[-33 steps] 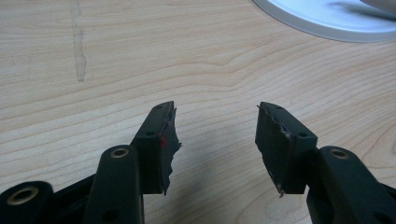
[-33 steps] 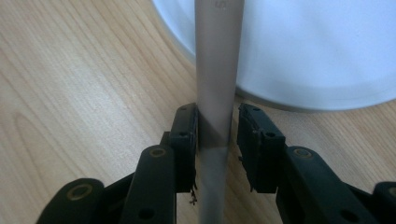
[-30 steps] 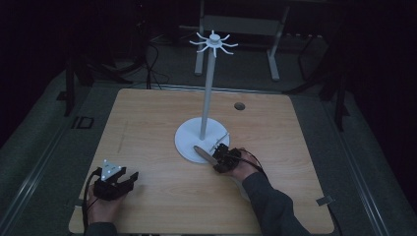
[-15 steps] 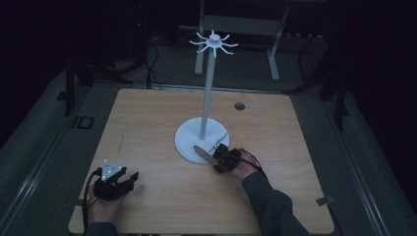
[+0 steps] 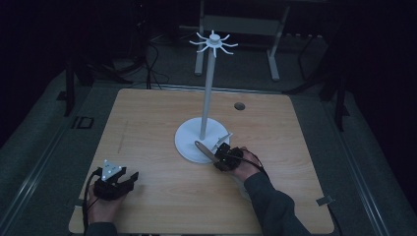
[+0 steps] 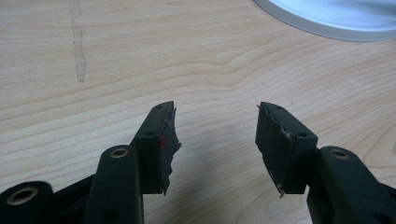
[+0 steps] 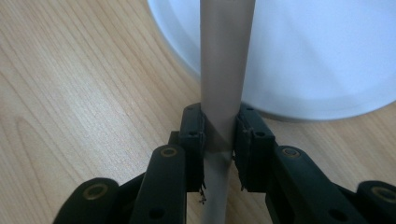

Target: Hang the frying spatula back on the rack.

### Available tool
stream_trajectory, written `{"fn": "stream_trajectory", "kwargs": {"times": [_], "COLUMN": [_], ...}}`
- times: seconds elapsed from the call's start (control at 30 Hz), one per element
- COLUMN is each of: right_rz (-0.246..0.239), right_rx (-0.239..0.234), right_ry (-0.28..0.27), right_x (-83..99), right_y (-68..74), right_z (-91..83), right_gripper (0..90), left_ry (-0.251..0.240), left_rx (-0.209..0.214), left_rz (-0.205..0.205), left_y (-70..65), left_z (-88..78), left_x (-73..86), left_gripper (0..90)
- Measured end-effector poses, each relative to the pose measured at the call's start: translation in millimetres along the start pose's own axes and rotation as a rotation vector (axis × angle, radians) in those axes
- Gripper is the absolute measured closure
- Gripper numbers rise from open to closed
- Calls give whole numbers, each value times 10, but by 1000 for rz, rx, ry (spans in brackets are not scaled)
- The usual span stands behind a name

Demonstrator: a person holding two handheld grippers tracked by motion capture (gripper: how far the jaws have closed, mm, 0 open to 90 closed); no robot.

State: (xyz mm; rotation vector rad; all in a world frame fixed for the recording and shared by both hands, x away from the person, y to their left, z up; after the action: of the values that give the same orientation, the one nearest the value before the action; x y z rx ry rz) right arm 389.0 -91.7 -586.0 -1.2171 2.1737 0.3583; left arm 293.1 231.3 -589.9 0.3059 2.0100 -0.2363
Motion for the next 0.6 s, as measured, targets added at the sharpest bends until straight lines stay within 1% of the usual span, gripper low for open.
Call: {"fn": "stream_trajectory", "kwargs": {"times": [0.1, 0.47, 0.6], "right_rz": [-8, -3, -4], "right_rx": [7, 33, 34], "right_ry": [-22, -99, -131], "right_x": [-21, -97, -131], "right_y": [-10, -48, -61], "right_z": [-40, -184, -244], "right_gripper": [745, 746, 745], "left_ry": [1, 3, 4], "left_rx": [0, 1, 0], "left_rz": [1, 4, 4], "left_y": [-1, -1, -2], "left_z": [1, 7, 6], "left_x": [1, 5, 5], "left_gripper": [480, 480, 480]}}
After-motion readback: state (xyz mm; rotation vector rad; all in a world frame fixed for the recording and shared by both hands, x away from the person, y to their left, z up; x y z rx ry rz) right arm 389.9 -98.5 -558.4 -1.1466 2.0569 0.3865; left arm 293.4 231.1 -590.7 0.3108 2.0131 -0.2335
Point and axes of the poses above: each handheld gripper's, and its own axes: z roughly forward along the jaws, x roughly out of its underside, y roughly to its left, the point moved 7 cm from there along z, roughly forward along the jaws, and after that the axes turned 13 degrees about -y, right-handed, at the moved point
